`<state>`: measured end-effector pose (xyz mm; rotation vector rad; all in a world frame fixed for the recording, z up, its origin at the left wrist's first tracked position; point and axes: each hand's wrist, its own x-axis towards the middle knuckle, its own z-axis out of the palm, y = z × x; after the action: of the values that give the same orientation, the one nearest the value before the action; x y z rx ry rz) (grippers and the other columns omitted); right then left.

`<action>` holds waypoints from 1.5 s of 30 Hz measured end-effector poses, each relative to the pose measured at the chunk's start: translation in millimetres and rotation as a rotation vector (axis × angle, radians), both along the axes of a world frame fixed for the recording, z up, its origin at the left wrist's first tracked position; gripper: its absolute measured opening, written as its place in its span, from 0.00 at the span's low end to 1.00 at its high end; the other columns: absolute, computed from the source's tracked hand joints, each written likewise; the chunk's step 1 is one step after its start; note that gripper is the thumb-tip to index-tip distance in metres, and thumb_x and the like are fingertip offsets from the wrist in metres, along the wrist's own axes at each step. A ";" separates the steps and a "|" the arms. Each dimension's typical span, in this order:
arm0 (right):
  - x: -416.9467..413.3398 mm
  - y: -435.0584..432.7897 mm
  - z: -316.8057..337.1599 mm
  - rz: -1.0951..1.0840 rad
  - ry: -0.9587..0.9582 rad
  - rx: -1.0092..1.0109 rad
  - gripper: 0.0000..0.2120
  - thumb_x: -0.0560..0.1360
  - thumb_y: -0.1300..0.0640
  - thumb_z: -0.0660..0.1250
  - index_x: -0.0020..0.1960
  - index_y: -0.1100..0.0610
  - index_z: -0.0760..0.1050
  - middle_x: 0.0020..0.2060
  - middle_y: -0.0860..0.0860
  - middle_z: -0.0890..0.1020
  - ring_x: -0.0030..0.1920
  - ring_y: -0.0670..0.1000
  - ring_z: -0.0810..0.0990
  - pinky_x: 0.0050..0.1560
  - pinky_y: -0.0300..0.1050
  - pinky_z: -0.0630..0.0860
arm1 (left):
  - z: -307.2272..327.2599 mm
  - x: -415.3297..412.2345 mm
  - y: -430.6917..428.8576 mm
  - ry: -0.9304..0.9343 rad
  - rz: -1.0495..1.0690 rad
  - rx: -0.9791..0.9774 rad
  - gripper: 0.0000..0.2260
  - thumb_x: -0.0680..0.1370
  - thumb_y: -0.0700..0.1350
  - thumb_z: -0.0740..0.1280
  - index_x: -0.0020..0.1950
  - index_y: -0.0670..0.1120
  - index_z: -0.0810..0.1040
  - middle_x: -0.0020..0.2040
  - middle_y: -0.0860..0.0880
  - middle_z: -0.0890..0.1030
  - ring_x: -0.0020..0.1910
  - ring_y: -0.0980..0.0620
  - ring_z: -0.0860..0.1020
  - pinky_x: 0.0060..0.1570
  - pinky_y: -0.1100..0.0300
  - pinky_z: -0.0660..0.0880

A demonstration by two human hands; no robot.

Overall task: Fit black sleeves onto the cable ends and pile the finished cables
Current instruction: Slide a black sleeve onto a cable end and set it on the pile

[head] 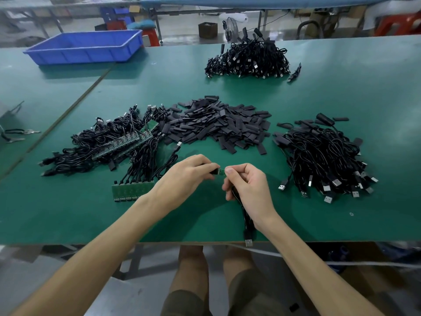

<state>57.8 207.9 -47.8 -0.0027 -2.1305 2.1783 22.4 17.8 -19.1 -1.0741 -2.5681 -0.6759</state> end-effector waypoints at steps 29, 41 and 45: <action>-0.4 -1.8 1.9 0.127 0.020 0.129 0.10 0.83 0.53 0.68 0.50 0.60 0.76 0.33 0.54 0.85 0.26 0.52 0.77 0.31 0.42 0.73 | 14.0 1.5 0.0 -0.215 -0.001 -0.084 0.09 0.81 0.39 0.67 0.59 0.45 0.84 0.46 0.48 0.81 0.46 0.49 0.79 0.51 0.56 0.75; 0.1 -4.7 2.9 0.112 0.013 0.211 0.05 0.78 0.59 0.74 0.52 0.53 0.80 0.40 0.49 0.86 0.41 0.48 0.86 0.44 0.40 0.80 | 16.0 -13.7 -10.6 -0.773 0.101 0.104 0.18 0.86 0.44 0.60 0.38 0.48 0.80 0.30 0.55 0.80 0.26 0.57 0.74 0.29 0.63 0.71; 1.2 -1.6 3.5 0.108 0.027 0.170 0.03 0.79 0.62 0.72 0.51 0.55 0.84 0.41 0.51 0.87 0.43 0.48 0.87 0.41 0.44 0.82 | 17.9 -9.7 -14.3 -0.975 0.083 0.278 0.19 0.86 0.48 0.59 0.41 0.51 0.85 0.31 0.52 0.78 0.28 0.54 0.73 0.26 0.64 0.69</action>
<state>59.0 206.3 -44.2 0.1562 -2.3442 2.0306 12.7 3.5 -1.1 -0.6021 -3.0646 -1.8227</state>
